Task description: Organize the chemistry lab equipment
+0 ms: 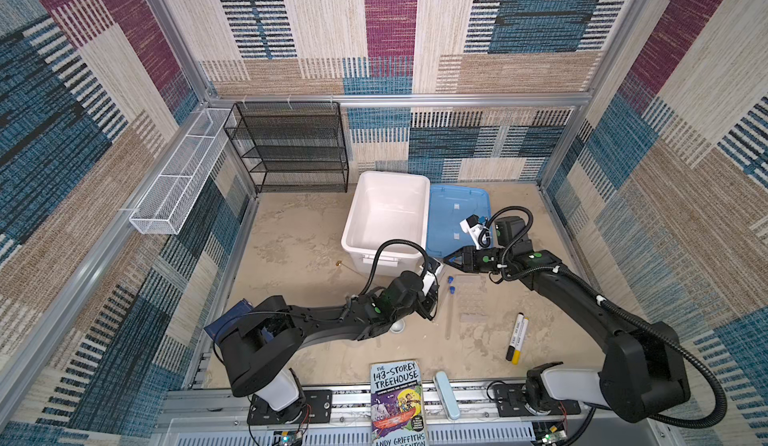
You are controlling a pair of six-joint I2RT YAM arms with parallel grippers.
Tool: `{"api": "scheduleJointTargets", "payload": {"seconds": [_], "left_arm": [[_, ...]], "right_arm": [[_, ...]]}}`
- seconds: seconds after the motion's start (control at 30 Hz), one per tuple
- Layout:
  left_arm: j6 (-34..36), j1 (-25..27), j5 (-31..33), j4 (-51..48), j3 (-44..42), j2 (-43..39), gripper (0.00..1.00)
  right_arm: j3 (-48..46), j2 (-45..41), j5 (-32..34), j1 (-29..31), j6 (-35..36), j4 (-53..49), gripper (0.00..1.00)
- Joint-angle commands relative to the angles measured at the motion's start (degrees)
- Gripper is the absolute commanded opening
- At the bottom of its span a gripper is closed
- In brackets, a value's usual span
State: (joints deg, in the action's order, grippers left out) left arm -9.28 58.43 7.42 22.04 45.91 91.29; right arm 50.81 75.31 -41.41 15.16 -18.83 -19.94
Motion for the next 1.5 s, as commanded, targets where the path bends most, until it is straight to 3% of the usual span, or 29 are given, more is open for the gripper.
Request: {"api": "scheduleJointTargets", "payload": {"seconds": [0.0,0.07,0.17,0.2,0.23,0.53,0.7,1.13,1.47], "left_arm": [[1.6,0.1,1.0,1.0,-0.1,-0.6,0.1],[1.2,0.1,0.6,1.6,-0.6,-1.0,0.29],[-1.5,0.1,-1.3,1.9,-0.6,-2.3,0.75],[-3.1,0.1,-1.6,1.5,-0.3,-3.1,0.87],[-4.6,0.0,-1.5,0.7,0.2,-3.7,0.91],[-11.9,0.0,-2.9,-10.4,8.6,-4.9,0.96],[-15.4,0.0,-5.7,-11.0,9.9,-5.0,0.97],[-20.8,0.0,-7.5,-10.6,10.4,-0.9,0.99],[-21.0,0.0,-7.6,-12.2,11.3,1.2,0.99]], "right_arm": [[-0.1,-0.1,-0.3,0.1,-0.2,2.2,0.2],[-0.3,-0.6,0.4,0.1,0.0,2.6,0.2],[-1.1,-3.1,4.4,0.1,0.8,3.3,0.2],[-1.7,-4.5,7.0,0.0,1.2,3.2,0.2],[-2.4,-6.2,9.5,0.1,1.7,3.0,0.2],[-5.6,-17.6,32.0,0.4,5.7,1.0,0.19],[-6.5,-20.9,44.4,0.4,6.0,0.8,0.19],[-9.8,-21.7,52.4,2.3,4.5,4.3,0.18],[-12.0,-22.1,56.1,5.2,3.6,4.1,0.18]]}}
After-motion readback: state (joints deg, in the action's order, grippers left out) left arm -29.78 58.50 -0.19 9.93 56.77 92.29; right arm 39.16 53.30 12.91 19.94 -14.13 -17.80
